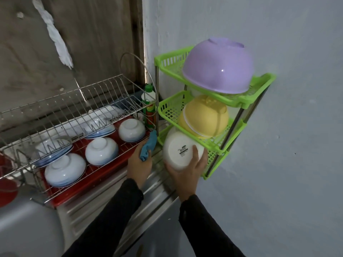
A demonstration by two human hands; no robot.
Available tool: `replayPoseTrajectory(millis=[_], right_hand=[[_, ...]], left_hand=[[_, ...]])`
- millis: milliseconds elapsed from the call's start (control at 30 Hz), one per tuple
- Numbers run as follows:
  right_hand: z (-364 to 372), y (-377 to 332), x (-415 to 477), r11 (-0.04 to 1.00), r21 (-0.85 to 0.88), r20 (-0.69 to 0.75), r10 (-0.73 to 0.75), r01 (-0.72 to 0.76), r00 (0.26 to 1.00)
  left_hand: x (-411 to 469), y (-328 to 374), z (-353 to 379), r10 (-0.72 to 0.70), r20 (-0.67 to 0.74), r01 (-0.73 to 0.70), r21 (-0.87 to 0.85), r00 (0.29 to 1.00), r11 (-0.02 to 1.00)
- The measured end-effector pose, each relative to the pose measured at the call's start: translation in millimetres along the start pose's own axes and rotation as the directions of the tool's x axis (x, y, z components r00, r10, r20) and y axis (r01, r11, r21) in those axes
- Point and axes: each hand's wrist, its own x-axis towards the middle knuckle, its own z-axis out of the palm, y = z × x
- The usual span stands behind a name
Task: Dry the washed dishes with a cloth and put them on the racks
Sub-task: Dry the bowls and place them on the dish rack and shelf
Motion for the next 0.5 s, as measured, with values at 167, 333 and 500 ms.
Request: replayPoseTrajectory(millis=[167, 333, 500], right_hand=[[3, 6, 6, 0.998, 0.008, 0.011, 0.055, -0.055, 0.998], [6, 6, 16, 0.99, 0.059, -0.017, 0.127, -0.125, 0.992], [6, 1, 24, 0.974, 0.103, -0.023, 0.204, -0.201, 0.979]], left_hand=[[-2, 1, -1, 0.012, 0.013, -0.012, -0.022, 1.0, 1.0], [-1, -3, -3, -0.006, 0.021, 0.006, -0.005, 1.0, 1.0], [-3, -4, -7, 0.014, 0.037, -0.015, 0.029, 0.999, 0.999]])
